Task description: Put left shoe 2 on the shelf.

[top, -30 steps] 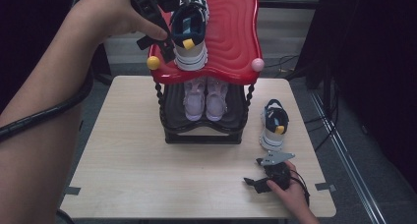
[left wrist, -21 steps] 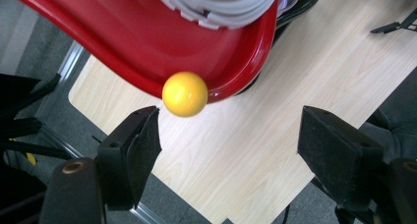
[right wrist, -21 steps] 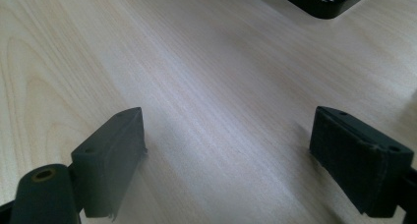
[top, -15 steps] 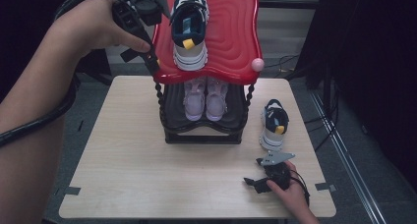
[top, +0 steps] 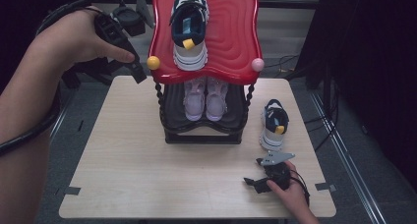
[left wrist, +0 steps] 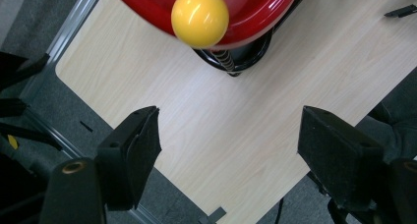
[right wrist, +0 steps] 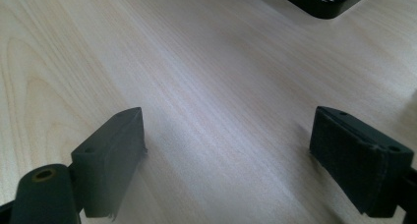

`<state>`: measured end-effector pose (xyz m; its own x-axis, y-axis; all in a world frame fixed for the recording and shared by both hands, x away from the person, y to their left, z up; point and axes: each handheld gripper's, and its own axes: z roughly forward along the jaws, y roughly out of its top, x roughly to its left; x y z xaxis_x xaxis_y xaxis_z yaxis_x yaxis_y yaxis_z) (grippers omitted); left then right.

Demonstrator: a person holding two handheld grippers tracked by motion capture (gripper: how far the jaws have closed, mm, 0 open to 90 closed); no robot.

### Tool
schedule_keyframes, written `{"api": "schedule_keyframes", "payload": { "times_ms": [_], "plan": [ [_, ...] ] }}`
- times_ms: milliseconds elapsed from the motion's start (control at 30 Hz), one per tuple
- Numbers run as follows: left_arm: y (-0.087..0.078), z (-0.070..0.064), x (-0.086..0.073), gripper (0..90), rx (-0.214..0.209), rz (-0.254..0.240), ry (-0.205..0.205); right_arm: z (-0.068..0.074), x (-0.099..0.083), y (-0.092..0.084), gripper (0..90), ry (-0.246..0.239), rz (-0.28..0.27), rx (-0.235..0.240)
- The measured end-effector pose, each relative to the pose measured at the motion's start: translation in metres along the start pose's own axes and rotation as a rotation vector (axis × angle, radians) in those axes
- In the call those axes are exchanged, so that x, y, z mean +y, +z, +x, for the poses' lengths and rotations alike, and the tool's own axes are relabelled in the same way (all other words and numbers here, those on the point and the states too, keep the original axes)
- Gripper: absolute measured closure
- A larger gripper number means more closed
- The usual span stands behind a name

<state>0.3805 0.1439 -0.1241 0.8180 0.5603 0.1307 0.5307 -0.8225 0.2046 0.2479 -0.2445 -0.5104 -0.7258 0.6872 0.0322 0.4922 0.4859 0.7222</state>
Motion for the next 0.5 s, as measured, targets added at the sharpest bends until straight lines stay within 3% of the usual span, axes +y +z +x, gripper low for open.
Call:
{"api": "schedule_keyframes", "payload": {
  "times_ms": [500],
  "plan": [
    [0.021,0.004,-0.027,23.8,-0.013,0.040,-0.029,0.000,0.000,0.000,13.1,0.000,0.000,0.000]
  ]
}}
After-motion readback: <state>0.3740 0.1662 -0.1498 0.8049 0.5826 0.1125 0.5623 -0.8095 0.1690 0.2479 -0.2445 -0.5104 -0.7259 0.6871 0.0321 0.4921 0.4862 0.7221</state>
